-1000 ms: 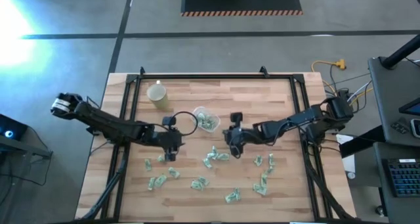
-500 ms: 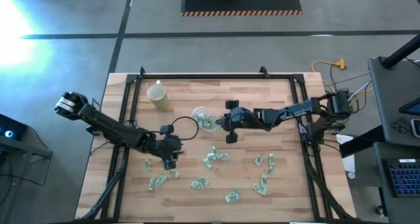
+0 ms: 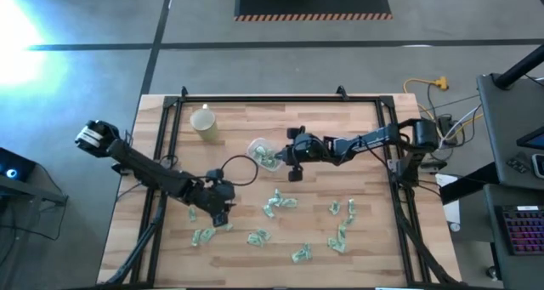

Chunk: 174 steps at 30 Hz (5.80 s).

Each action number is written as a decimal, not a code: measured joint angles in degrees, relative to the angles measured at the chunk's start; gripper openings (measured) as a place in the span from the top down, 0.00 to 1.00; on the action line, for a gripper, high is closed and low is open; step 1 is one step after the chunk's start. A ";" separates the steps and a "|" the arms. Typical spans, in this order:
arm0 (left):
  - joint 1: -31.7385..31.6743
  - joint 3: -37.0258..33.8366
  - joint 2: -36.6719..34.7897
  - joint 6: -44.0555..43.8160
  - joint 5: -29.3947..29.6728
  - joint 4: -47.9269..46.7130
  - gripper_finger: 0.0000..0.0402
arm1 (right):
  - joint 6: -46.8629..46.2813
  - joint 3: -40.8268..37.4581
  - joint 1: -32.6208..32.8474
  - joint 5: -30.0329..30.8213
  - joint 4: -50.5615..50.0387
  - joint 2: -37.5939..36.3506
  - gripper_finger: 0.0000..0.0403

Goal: Pick and place Stevia / Truvia into bins
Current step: Put the stevia packet into the transparent container

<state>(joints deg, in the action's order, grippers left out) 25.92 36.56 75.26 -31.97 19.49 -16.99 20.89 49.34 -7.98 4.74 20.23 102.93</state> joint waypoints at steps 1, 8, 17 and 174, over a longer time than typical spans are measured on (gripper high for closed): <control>0.35 0.00 -0.02 -0.61 0.00 0.02 0.65 | -0.20 0.02 -0.13 0.40 0.13 0.01 0.98; 2.38 0.22 -0.03 -0.89 0.33 0.53 0.65 | -1.24 0.02 -0.16 0.77 1.97 -0.06 0.98; 2.39 0.22 -0.04 -0.74 0.46 0.92 0.65 | -1.31 0.02 -0.33 0.75 3.14 0.12 0.97; -33.22 2.93 12.32 56.83 -0.79 32.32 0.66 | -17.40 -4.83 6.29 -14.79 -23.45 -15.14 0.79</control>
<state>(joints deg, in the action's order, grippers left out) -7.31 39.48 87.58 24.87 18.70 15.33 3.50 44.52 -1.69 -10.05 -3.21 87.79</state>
